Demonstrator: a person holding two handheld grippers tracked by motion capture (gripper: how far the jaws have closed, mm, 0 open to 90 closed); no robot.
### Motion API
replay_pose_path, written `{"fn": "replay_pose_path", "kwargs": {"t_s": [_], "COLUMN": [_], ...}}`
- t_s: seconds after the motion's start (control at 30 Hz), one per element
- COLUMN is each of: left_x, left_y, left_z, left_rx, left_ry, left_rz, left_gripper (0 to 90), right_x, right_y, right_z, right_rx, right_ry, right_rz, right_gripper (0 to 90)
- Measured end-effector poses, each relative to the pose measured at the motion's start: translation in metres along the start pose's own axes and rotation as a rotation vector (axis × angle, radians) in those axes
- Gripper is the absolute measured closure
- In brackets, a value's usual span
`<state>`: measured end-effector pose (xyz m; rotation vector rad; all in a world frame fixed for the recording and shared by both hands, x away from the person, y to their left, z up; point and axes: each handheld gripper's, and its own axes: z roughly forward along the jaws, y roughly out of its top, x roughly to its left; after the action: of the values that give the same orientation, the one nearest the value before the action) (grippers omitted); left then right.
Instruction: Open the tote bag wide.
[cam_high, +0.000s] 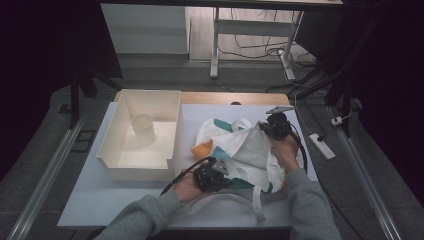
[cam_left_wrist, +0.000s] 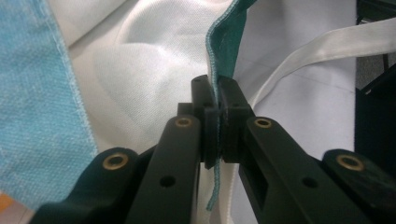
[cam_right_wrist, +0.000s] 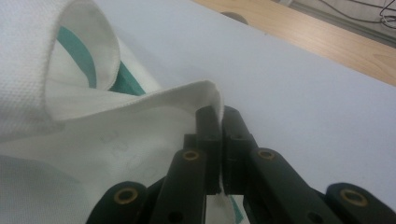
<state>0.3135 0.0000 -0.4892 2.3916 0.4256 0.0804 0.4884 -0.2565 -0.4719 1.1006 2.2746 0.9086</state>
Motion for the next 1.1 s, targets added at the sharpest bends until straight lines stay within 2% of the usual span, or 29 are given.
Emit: {"fn": "replay_pose_path", "kwargs": {"t_s": [0.13, 0.23, 0.3, 0.4, 0.43, 0.53, 0.63, 0.77, 0.9, 1.0, 1.1], "left_x": [0.003, 0.004, 0.005, 0.005, 0.005, 0.004, 0.004, 0.002, 0.0, -0.002, 0.001], "left_y": [-0.001, -0.001, -0.001, -0.001, -0.001, -0.001, -0.001, -0.001, 0.001, 0.002, 0.002], "left_z": [0.002, 0.002, 0.001, 0.0, 0.0, -0.001, -0.002, -0.004, -0.011, -0.021, -0.033], "left_rx": [0.001, -0.005, -0.012, -0.016, -0.018, -0.021, -0.027, -0.041, -0.068, -0.109, -0.165], "left_ry": [-0.004, -0.002, -0.002, -0.006, -0.005, -0.001, 0.001, 0.005, 0.012, 0.032, 0.041], "left_rz": [-0.013, -0.01, -0.013, -0.014, -0.016, -0.014, -0.011, -0.015, -0.006, -0.005, -0.032], "left_gripper": [87.1, 86.9, 86.9, 86.8, 86.7, 86.4, 85.8, 83.3, 74.6, 66.5, 63.8], "right_x": [-0.001, -0.001, 0.001, 0.012, 0.016, 0.031, 0.048, 0.065, 0.074, 0.076, 0.077], "right_y": [-0.002, -0.001, 0.0, 0.004, 0.004, 0.003, -0.004, -0.022, -0.033, -0.038, -0.041], "right_z": [0.001, -0.005, -0.016, -0.04, -0.049, -0.078, -0.099, -0.108, -0.108, -0.112, -0.118], "right_rx": [-0.001, -0.018, -0.057, -0.099, -0.111, -0.155, -0.167, -0.178, -0.142, -0.142, -0.153], "right_ry": [0.015, 0.045, 0.061, 0.057, 0.055, 0.115, 0.156, 0.225, 0.219, 0.228, 0.235], "right_rz": [0.006, 0.027, 0.041, 0.021, 0.012, -0.011, -0.034, -0.029, -0.059, -0.059, -0.056], "right_gripper": [84.4, 66.2, 55.1, 40.7, 39.2, 39.2, 39.5, 40.3, 40.3, 40.5, 41.1]}}
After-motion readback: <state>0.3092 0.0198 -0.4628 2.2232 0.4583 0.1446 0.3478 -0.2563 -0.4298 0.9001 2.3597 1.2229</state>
